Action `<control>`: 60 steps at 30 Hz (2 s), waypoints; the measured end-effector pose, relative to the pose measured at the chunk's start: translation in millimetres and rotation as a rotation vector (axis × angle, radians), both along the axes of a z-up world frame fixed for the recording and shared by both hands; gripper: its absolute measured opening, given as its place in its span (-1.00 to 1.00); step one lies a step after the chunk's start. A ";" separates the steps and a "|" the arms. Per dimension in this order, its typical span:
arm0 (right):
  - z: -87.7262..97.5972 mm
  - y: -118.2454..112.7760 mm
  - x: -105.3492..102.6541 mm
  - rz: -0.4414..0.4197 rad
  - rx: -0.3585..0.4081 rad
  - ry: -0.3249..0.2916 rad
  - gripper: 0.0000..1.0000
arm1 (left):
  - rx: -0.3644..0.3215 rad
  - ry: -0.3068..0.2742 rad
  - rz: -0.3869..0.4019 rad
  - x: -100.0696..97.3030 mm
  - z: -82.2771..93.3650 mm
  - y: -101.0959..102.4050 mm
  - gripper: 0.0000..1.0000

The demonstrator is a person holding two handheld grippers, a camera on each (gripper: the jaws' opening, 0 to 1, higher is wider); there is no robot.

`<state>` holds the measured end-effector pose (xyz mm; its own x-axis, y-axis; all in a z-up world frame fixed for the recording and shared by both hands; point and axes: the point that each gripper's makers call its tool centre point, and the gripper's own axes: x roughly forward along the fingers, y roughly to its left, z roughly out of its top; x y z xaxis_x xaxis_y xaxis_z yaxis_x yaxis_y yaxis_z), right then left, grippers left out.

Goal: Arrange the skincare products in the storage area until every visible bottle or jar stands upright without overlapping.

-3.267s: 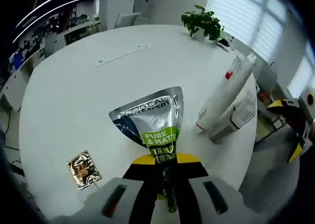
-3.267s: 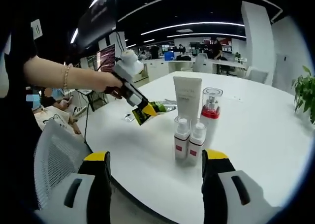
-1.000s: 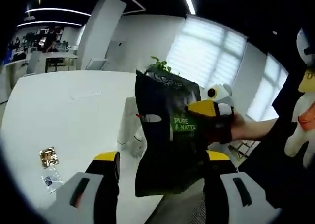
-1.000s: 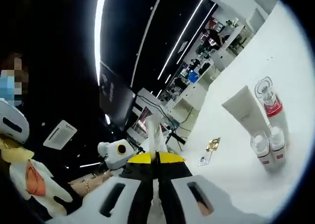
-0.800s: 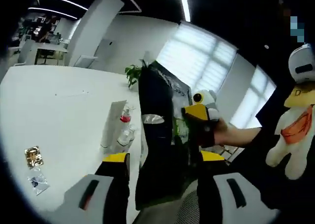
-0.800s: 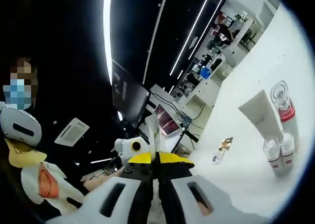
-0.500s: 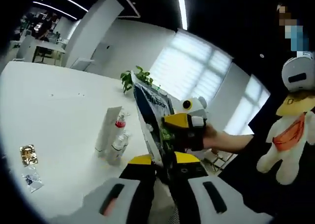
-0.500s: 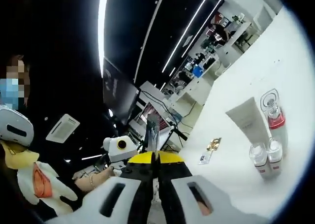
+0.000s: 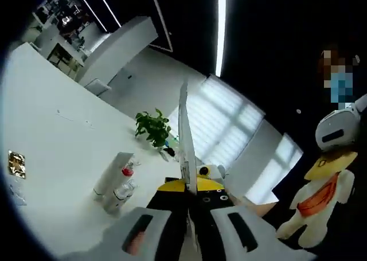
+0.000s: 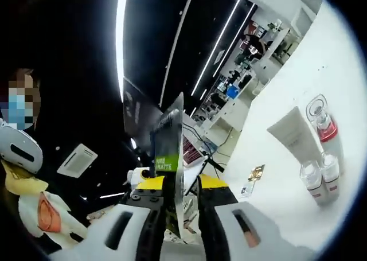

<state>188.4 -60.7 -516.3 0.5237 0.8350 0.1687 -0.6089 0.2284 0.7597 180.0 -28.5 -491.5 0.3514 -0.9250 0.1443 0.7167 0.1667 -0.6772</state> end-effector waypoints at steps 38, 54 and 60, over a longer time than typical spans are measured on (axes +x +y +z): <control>-19.6 -3.6 5.4 -0.079 0.055 0.112 -0.98 | -0.044 0.180 0.008 -3.4 -33.0 10.5 -1.00; -47.3 -13.9 8.8 -0.151 -0.251 -0.044 -0.71 | -0.069 0.250 0.023 6.4 -47.2 10.7 -1.00; -60.0 -19.8 8.2 -0.152 -0.339 -0.047 -0.44 | -0.050 0.273 0.025 10.2 -58.9 9.8 -1.00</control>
<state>196.6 -80.5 -576.3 0.6446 0.7606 -0.0770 -0.5812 0.5530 0.5970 190.2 -18.7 -550.4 0.4062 -0.9097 0.0865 0.5027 0.1434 -0.8525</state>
